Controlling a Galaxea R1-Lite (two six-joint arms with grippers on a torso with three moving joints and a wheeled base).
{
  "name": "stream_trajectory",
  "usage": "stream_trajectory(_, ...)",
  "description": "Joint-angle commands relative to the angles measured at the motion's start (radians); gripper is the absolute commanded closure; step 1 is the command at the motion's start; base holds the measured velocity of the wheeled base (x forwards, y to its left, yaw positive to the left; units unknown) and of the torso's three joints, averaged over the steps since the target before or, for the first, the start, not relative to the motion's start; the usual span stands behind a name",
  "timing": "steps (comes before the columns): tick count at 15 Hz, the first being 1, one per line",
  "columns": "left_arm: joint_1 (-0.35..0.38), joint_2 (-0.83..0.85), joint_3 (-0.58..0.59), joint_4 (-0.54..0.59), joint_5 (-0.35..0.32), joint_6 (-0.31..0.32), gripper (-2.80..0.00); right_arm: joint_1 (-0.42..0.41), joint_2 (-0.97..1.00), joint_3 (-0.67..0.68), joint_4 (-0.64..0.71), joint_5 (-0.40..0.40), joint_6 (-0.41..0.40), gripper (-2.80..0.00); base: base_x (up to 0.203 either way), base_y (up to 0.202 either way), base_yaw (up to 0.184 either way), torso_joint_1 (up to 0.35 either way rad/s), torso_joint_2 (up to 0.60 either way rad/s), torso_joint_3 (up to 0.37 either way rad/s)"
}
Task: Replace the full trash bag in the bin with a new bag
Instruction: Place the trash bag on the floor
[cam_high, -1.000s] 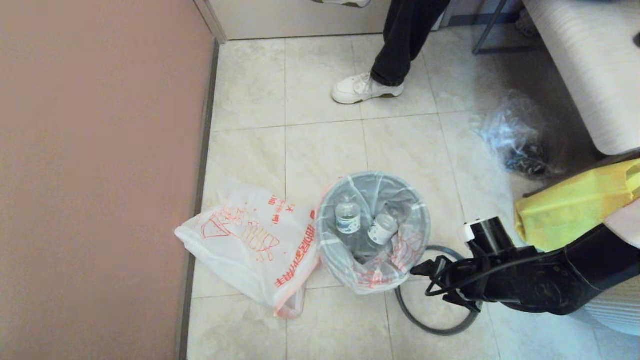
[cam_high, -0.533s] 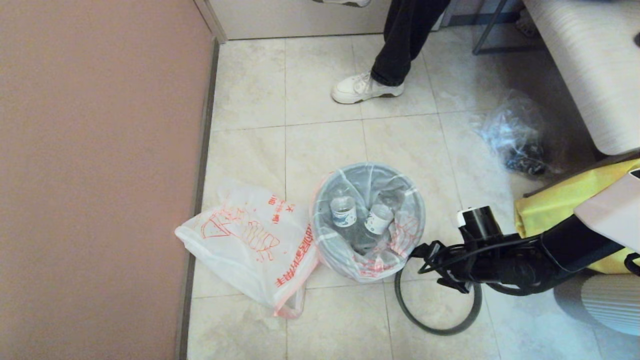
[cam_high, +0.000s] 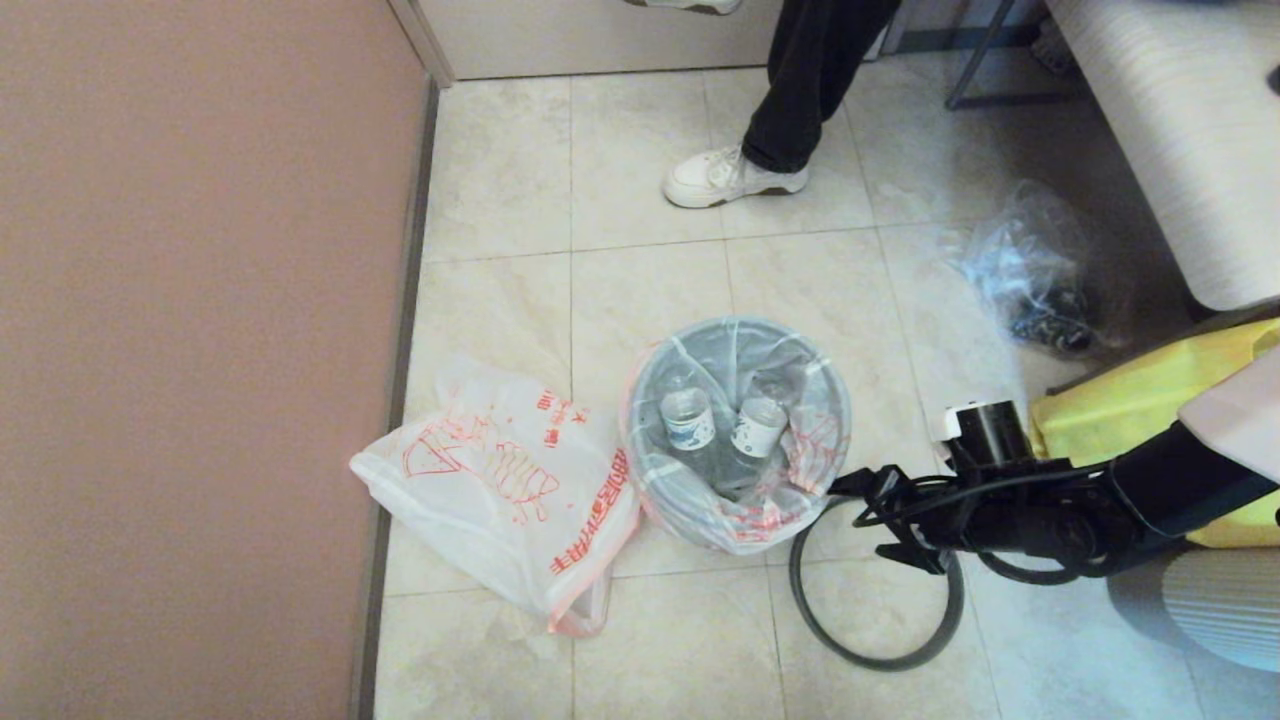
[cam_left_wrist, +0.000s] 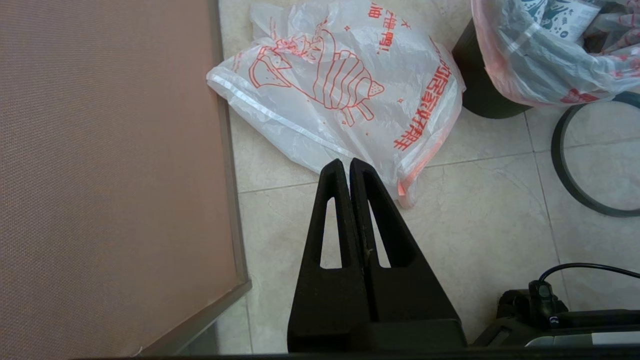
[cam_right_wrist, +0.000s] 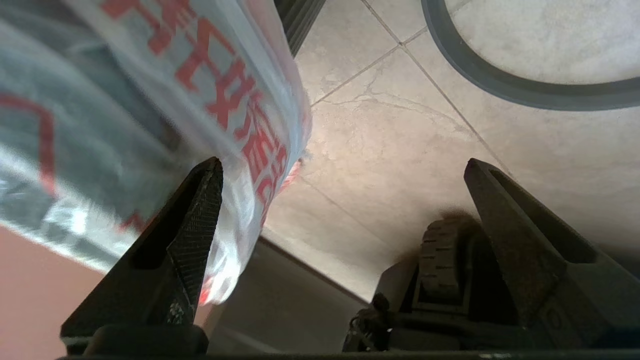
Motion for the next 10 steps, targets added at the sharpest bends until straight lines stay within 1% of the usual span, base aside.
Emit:
stream_trajectory(1, 0.0, 0.001, 0.0, 0.001, 0.0, 0.001, 0.0, -0.02, -0.019, 0.015, -0.019, 0.013, 0.007, -2.8, 0.0, 0.0, 0.0, 0.0, 0.0, 0.0)
stream_trajectory(4, 0.0, 0.001, 0.0, 0.001, 0.0, 0.001, 0.0, -0.052, -0.006, 0.044, -0.088, 0.036, 0.008, -2.8, 0.0, 0.0, 0.0, 0.0, 0.0, 0.0)
stream_trajectory(6, 0.0, 0.001, 0.0, 0.001, 0.0, 0.001, 0.0, -0.073, -0.002, 0.054, -0.104, 0.073, 0.01, -2.8, 0.0, 0.0, 0.0, 0.0, 0.0, 0.0)
stream_trajectory(10, 0.0, 0.001, 0.0, 0.001, 0.0, 0.001, 0.0, -0.075, -0.007, 0.07, -0.112, 0.106, 0.01, -2.8, 0.0, 0.0, 0.0, 0.0, 0.0, 0.0)
